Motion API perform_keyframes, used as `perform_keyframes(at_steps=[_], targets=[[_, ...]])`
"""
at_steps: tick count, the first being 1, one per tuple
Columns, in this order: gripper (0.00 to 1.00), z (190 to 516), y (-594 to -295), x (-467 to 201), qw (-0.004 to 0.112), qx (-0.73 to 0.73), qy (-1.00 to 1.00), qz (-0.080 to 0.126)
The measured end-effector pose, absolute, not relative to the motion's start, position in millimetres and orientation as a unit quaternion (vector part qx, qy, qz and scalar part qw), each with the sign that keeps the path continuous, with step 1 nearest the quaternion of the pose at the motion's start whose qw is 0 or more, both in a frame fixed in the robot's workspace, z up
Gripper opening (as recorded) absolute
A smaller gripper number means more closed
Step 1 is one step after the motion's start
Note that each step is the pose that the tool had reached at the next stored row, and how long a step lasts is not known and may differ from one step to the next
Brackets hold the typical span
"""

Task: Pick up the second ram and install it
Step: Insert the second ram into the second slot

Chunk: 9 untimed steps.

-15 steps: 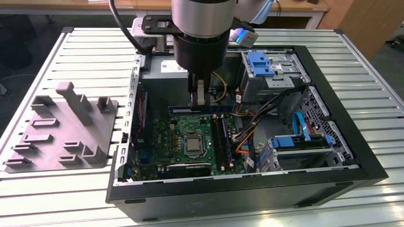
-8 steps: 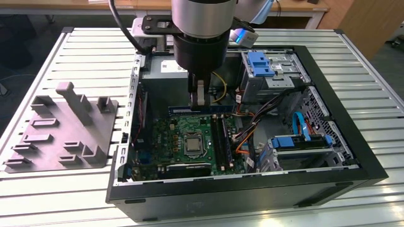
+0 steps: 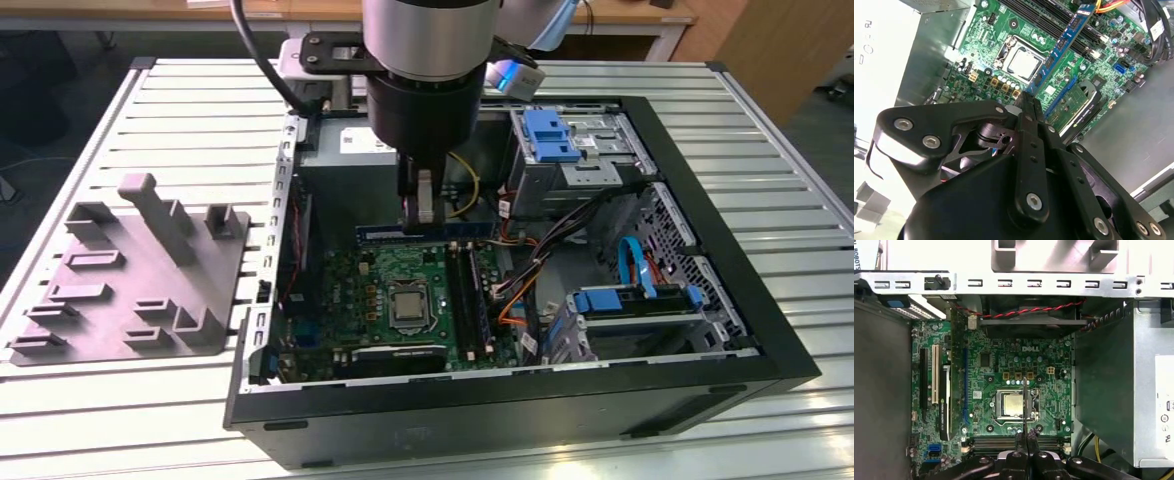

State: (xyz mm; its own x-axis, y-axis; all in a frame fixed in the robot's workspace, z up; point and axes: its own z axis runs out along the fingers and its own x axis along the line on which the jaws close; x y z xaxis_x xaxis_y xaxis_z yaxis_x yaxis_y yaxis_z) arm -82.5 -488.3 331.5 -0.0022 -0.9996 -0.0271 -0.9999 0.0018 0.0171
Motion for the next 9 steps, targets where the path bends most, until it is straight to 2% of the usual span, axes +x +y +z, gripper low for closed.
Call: perform_keyframes(at_steps=[9], targets=[[0.11, 330.4, -488.3, -82.4, 0.002, -0.751, 0.66, 0.016]])
